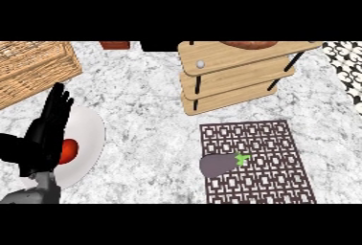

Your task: Pick the sweet potato from the placemat and place it in the tiered shelf

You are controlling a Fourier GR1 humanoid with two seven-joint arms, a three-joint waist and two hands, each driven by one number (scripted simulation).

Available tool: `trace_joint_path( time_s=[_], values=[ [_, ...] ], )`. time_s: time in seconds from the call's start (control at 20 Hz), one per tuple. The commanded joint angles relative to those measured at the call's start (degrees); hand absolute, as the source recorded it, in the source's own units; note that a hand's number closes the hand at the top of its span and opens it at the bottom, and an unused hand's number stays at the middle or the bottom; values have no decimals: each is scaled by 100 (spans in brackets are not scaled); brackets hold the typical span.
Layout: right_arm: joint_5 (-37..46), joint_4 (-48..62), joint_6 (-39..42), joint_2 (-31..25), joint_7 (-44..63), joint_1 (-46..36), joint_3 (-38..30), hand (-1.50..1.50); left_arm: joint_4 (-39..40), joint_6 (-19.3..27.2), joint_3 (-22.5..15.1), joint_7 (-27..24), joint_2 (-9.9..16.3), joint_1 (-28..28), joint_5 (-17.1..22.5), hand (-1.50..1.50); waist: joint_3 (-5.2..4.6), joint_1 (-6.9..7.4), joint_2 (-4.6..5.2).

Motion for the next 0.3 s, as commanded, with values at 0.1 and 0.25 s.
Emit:
trace_joint_path(
  time_s=[0.1,0.25],
  values=[
    [-774,354,711,-658,-674,660,-528,-150,206,76,-79,-225,-107,-87,-182,0,2,22,14],
    [-937,1087,852,-1030,-1049,444,-586,-150,461,-187,225,-300,103,-289,111,0,2,47,26]
  ],
)
